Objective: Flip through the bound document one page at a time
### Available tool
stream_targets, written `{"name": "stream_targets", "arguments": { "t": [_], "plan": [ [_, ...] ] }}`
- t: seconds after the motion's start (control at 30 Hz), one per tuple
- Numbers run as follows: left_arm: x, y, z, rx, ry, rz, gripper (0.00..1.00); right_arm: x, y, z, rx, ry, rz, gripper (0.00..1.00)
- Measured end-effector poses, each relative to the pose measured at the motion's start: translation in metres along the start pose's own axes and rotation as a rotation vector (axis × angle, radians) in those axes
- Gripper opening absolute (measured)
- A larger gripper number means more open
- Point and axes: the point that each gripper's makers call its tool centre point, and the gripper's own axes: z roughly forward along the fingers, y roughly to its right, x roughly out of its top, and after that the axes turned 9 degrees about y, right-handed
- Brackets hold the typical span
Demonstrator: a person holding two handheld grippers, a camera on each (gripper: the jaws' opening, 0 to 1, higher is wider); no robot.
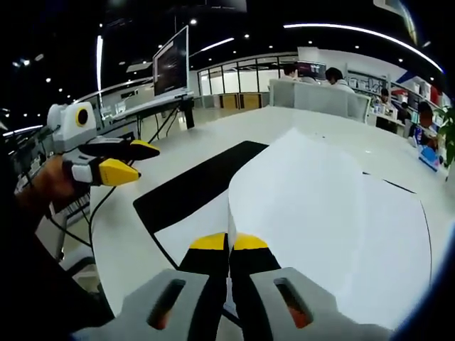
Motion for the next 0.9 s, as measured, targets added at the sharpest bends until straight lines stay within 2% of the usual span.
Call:
{"name": "stream_targets", "arguments": {
  "t": [0.9],
  "plan": [
    [-0.0025,0.0019,0.0005,-0.002,-0.008,-0.001,0.42,-0.0093,-0.0052,0.0027,0.015,-0.029,-0.007,0.01]
  ]
}}
